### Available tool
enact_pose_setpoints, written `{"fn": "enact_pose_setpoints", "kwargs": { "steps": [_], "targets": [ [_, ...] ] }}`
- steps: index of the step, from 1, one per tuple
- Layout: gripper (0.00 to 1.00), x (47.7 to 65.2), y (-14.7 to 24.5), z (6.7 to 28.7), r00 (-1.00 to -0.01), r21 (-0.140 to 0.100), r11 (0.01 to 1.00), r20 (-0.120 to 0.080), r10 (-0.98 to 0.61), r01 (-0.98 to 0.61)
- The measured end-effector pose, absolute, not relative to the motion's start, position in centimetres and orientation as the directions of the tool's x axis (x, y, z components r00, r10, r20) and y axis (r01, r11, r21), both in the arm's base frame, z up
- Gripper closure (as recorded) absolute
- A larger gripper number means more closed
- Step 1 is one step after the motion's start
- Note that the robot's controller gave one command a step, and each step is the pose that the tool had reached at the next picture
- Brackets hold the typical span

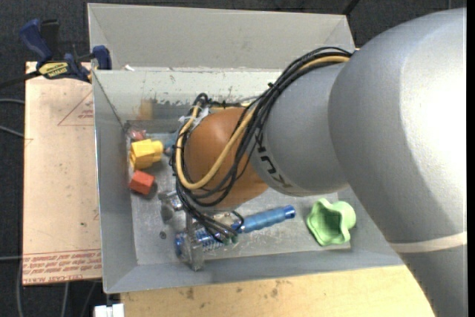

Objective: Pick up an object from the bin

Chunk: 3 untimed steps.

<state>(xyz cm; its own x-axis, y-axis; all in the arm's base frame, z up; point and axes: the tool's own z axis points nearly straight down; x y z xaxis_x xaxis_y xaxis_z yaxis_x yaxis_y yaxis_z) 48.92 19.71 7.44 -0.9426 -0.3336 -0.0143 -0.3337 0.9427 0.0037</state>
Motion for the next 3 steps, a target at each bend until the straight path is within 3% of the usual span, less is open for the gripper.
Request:
{"fn": "enact_pose_setpoints", "kwargs": {
  "steps": [1, 2, 3],
  "targets": [
    [0.00, 49.0, 16.0, 7.2, -0.935, -0.001, 0.935, -0.014, -0.353, -0.353],
    [0.00, 52.7, 8.7, 7.6, -0.911, -0.004, 0.911, -0.004, -0.413, -0.413],
    [1.00, 52.4, 9.3, 7.5, -0.908, 0.002, 0.908, -0.001, -0.420, -0.420]
  ]
}}
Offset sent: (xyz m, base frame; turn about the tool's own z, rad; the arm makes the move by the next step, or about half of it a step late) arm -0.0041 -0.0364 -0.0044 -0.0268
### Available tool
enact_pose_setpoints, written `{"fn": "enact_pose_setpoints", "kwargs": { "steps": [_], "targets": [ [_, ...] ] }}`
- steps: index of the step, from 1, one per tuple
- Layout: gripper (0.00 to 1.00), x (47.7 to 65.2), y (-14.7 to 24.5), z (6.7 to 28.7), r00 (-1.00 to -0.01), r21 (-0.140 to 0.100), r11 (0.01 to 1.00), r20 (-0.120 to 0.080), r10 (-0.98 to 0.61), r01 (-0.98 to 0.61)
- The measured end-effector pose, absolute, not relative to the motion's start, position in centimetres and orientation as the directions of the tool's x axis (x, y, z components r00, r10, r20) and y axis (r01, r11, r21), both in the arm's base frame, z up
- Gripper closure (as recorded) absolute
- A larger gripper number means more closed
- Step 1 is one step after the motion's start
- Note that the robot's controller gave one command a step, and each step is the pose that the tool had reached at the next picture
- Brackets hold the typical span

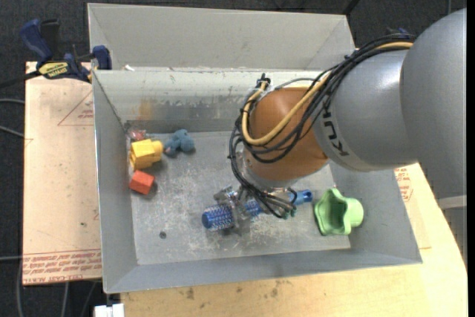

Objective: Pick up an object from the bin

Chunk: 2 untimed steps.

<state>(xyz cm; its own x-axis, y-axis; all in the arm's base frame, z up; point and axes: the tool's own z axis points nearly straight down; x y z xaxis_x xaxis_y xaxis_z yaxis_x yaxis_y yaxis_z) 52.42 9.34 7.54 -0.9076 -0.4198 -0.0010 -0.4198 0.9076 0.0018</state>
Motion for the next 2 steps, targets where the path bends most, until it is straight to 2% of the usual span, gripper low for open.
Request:
{"fn": "enact_pose_setpoints", "kwargs": {
  "steps": [1, 2],
  "targets": [
    [1.00, 48.7, 11.9, 19.7, -0.906, 0.000, 0.906, -0.007, -0.423, -0.423],
    [1.00, 51.9, 10.2, 25.4, -0.902, -0.002, 0.902, -0.010, -0.432, -0.432]
  ]
}}
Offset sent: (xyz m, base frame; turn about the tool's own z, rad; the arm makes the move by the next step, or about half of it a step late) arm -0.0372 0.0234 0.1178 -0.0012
